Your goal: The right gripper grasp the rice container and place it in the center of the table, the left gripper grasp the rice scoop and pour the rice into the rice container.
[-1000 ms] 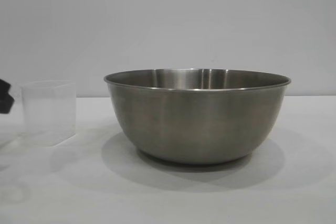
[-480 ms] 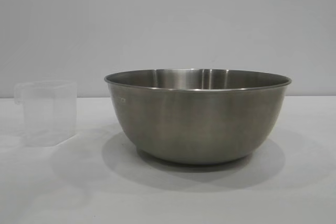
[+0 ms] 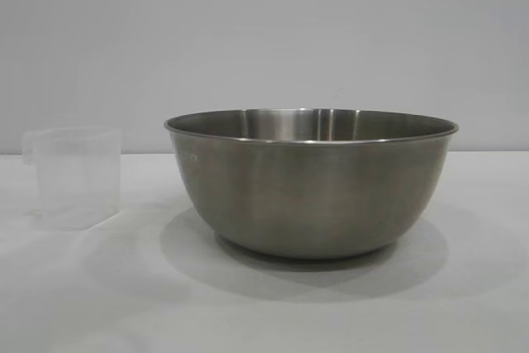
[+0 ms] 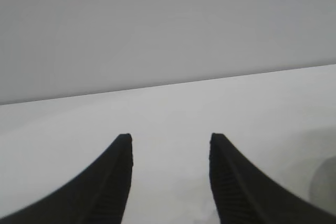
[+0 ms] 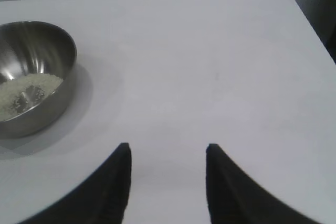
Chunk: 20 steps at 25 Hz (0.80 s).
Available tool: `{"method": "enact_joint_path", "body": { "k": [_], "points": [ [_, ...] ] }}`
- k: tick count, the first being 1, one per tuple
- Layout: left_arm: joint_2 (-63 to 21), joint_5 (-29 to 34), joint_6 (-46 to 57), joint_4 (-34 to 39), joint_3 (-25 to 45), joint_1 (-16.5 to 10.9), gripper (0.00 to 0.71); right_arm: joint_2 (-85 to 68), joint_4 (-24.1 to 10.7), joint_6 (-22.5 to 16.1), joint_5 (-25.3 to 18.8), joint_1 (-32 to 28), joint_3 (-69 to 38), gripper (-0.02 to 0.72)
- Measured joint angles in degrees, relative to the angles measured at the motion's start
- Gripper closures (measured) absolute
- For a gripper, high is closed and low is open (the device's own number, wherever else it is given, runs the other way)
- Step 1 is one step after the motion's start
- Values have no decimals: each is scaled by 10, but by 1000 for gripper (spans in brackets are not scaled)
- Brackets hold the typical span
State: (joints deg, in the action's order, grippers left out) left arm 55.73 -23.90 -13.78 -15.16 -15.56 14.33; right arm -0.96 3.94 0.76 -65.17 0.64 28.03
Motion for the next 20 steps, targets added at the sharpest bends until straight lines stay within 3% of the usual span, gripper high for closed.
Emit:
{"method": "enact_joint_path", "body": {
  "k": [5, 13, 17, 19, 20],
  "points": [
    [-86, 159, -143, -100, -67, -15, 422, 0, 0, 0, 0, 2, 0, 381],
    [-135, 307, -199, -149, -74, -135, 422, 0, 0, 0, 0, 2, 0, 381],
    [-172, 325, -183, -183, -74, -140, 422, 0, -1, 0, 0, 2, 0, 381],
    [-191, 327, -181, -187, -74, -140, 484, 0, -1, 0, 0, 2, 0, 381],
    [-201, 330, -180, -187, -74, -140, 479, 0, -1, 0, 0, 2, 0, 381]
  ]
}}
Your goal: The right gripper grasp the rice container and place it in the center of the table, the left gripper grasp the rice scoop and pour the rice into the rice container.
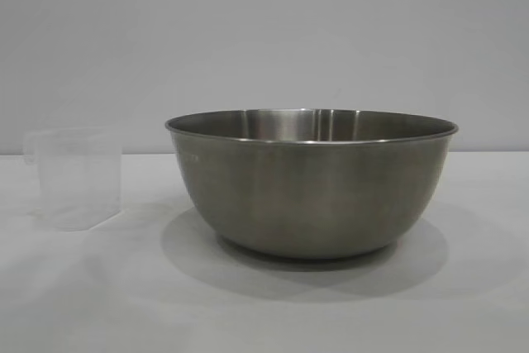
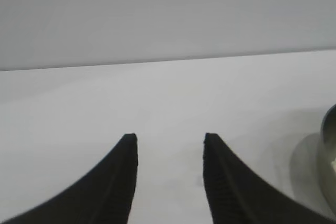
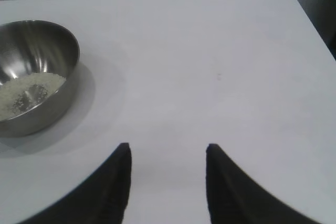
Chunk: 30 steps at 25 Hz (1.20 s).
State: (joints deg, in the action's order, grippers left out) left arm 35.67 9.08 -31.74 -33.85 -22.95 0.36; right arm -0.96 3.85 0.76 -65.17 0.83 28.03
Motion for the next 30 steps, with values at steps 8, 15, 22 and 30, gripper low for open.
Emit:
{"method": "enact_joint_path", "body": {
  "k": [8, 15, 22, 30],
  "points": [
    [-104, 161, 1, 29, 0, 0, 434, 0, 0, 0, 0, 0, 0, 381],
    [-212, 292, 71, 95, -1, 0, 434, 0, 0, 0, 0, 0, 0, 381],
    [-297, 413, 155, 215, -69, 0, 434, 0, 0, 0, 0, 0, 0, 381],
    [-311, 558, 242, 312, -137, 0, 434, 0, 0, 0, 0, 0, 0, 381]
  ]
}}
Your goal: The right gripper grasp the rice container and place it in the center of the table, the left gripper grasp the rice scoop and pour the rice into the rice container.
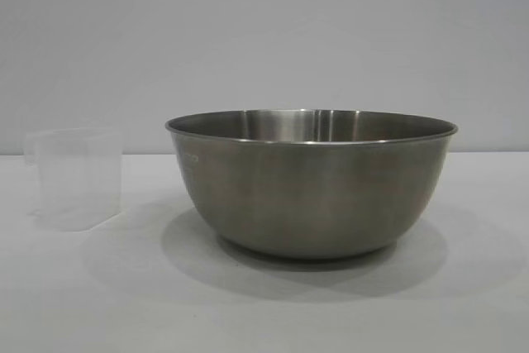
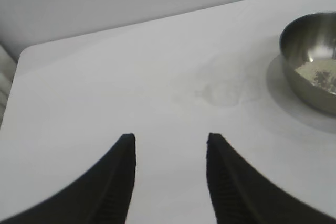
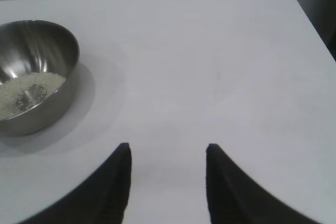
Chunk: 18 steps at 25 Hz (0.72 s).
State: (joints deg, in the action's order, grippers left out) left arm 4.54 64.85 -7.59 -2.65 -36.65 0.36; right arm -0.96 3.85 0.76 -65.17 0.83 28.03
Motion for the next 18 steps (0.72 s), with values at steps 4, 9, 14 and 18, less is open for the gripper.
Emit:
{"method": "enact_joint_path", "body": {
  "k": [4, 9, 14, 18],
  "points": [
    [-40, 38, 22, 6, 31, 0, 434, 0, 0, 0, 0, 0, 0, 381],
    [-56, 30, 29, 7, 68, 0, 434, 0, 0, 0, -1, 0, 0, 381],
    [-56, -5, 29, 7, 85, 0, 434, 0, 0, 0, -1, 0, 0, 381],
    [-56, -5, 29, 5, 89, 0, 434, 0, 0, 0, -1, 0, 0, 381]
  ]
}}
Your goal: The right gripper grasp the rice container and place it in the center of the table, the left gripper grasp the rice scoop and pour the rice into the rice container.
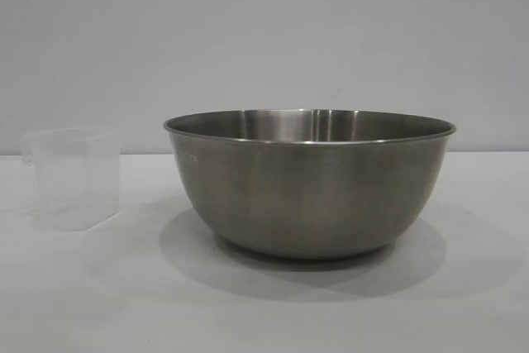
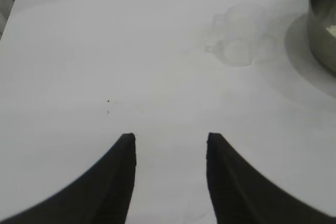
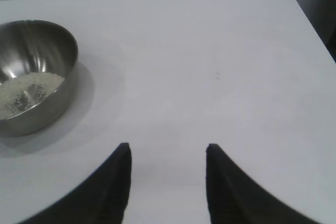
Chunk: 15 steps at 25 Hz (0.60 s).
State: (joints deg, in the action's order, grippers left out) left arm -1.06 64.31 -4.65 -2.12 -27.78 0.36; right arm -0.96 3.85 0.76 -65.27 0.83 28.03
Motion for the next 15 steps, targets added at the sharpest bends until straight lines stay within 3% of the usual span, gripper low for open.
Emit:
{"method": "enact_joint_path", "body": {
  "k": [15],
  "points": [
    [0, 0, 1, -26, 0, 0, 434, 0, 0, 0, 0, 0, 0, 381]
  ]
}}
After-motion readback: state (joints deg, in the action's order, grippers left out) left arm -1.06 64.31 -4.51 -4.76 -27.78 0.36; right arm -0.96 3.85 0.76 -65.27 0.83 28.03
